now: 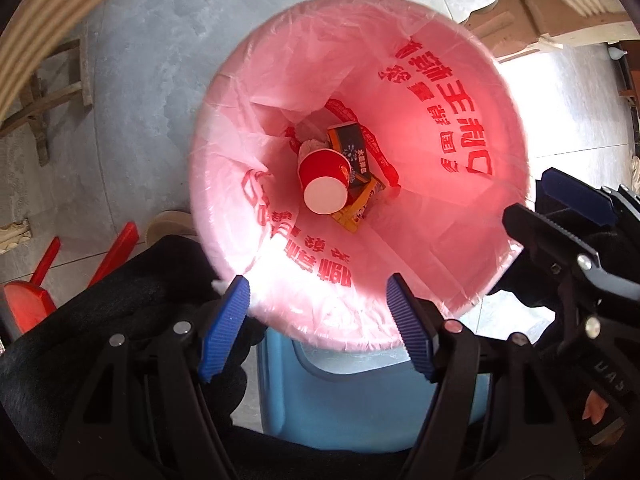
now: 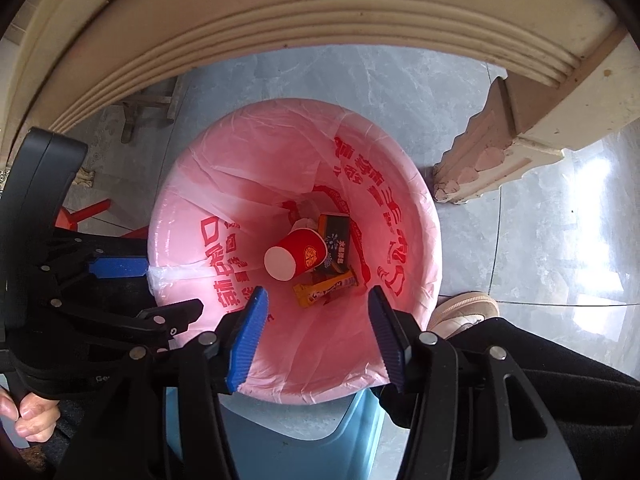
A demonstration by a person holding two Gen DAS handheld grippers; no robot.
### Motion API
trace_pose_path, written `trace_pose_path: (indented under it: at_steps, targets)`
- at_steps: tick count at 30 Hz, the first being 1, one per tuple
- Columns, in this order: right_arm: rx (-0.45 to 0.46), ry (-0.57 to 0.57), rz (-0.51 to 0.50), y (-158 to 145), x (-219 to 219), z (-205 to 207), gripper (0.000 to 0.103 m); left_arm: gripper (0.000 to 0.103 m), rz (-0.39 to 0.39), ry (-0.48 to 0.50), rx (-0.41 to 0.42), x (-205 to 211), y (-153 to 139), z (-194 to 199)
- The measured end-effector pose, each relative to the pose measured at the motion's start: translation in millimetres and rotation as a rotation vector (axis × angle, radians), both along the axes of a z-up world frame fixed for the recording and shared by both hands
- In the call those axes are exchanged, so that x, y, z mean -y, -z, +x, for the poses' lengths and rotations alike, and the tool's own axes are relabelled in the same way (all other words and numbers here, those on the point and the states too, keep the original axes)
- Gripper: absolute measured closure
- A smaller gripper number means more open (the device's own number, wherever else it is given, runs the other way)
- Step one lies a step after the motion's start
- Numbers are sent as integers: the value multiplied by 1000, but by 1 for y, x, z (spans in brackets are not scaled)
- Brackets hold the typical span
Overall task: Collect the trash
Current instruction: 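Raise both open tools from the bin back over the table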
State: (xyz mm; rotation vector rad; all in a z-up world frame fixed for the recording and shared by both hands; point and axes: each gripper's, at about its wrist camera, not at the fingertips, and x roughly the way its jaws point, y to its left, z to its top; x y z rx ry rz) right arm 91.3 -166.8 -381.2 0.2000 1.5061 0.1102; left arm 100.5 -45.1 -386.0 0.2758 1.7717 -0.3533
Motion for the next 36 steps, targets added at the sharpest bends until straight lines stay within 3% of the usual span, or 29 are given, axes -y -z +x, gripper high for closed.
trace_pose_path:
  at_steps: [6, 9, 12, 18, 22, 28, 31, 36]
  targets:
    - [62, 12, 22, -41, 1, -11, 51, 34, -14, -5, 107, -16, -57, -19]
    - [90, 12, 49, -68, 1, -17, 40, 34, -69, -11, 148, -26, -101, -31]
    - [138, 18, 110, -107, 5, -20, 39, 33, -142, -28, 175, -41, -150, -33]
    - [298, -45, 99, -211, 11, -2, 30, 25, -44, -62, 391, -65, -259, 1]
    - [382, -67, 73, -279, 19, 25, 30, 25, -26, -85, 457, -72, -322, 35]
    - [443, -80, 45, -361, 32, 77, 26, 25, -26, -136, 432, -77, -385, 89]
    - [450, -64, 48, -389, 38, 102, 24, 25, 16, -152, 437, -73, -408, 119]
    - [444, -24, 68, -421, 46, 141, 24, 25, 18, -212, 375, -70, -414, 151]
